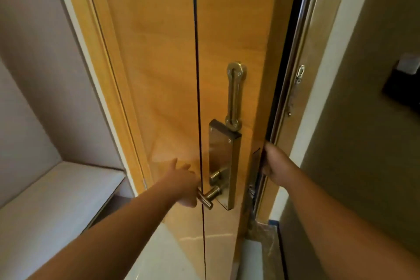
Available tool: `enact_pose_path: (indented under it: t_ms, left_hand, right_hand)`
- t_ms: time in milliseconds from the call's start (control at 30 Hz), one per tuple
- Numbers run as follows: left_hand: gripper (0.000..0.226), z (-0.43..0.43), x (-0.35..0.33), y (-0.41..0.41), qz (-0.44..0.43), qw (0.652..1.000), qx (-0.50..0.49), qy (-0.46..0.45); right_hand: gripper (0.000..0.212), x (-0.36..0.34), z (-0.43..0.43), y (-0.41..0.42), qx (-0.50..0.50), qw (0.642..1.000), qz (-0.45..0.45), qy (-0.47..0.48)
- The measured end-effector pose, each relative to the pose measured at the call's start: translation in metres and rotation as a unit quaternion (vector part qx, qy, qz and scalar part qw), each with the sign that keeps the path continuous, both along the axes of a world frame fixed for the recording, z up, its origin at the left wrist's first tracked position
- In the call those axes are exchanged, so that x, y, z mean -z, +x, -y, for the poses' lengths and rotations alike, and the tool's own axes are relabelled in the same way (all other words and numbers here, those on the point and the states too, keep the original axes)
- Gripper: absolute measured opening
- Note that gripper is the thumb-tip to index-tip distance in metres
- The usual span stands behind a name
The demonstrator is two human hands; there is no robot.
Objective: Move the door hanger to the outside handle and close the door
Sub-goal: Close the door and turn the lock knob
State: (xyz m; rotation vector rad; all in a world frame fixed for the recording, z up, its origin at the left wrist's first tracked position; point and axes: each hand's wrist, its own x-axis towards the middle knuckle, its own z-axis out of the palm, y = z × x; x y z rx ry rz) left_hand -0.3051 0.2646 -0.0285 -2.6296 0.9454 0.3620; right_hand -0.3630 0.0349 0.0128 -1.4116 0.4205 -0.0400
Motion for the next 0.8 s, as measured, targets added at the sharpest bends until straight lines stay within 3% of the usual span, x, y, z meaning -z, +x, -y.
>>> enact_pose_path:
  t_ms: [133, 333, 500, 600, 667, 800]
  left_hand:
    - [0.041, 0.068, 0.017, 0.040, -0.009, 1.000, 0.005, 0.019]
    - [0.029, 0.153, 0.024, 0.090, -0.043, 0.998, -0.028, -0.048]
    - [0.022, 0.218, 0.011, 0.132, -0.102, 0.995, -0.018, -0.013]
    - [0.025, 0.257, 0.003, 0.165, -0.100, 0.994, 0.053, 0.011]
    - [0.026, 0.276, 0.009, 0.182, -0.088, 0.991, 0.095, -0.037]
    - [0.032, 0.308, 0.028, 0.224, -0.121, 0.977, 0.085, -0.154]
  right_hand:
    - [0.031, -0.010, 0.053, 0.021, 0.008, 0.999, 0.032, -0.043]
    - [0.013, 0.011, 0.127, 0.050, 0.121, 0.981, 0.072, -0.133]
    - [0.008, 0.032, 0.160, 0.075, 0.167, 0.960, 0.040, -0.220]
    - [0.007, 0.034, 0.179, 0.102, 0.140, 0.958, 0.008, -0.250]
    - [0.005, 0.038, 0.188, 0.121, 0.131, 0.954, 0.006, -0.268]
    - [0.007, 0.041, 0.201, 0.161, 0.141, 0.947, -0.006, -0.289]
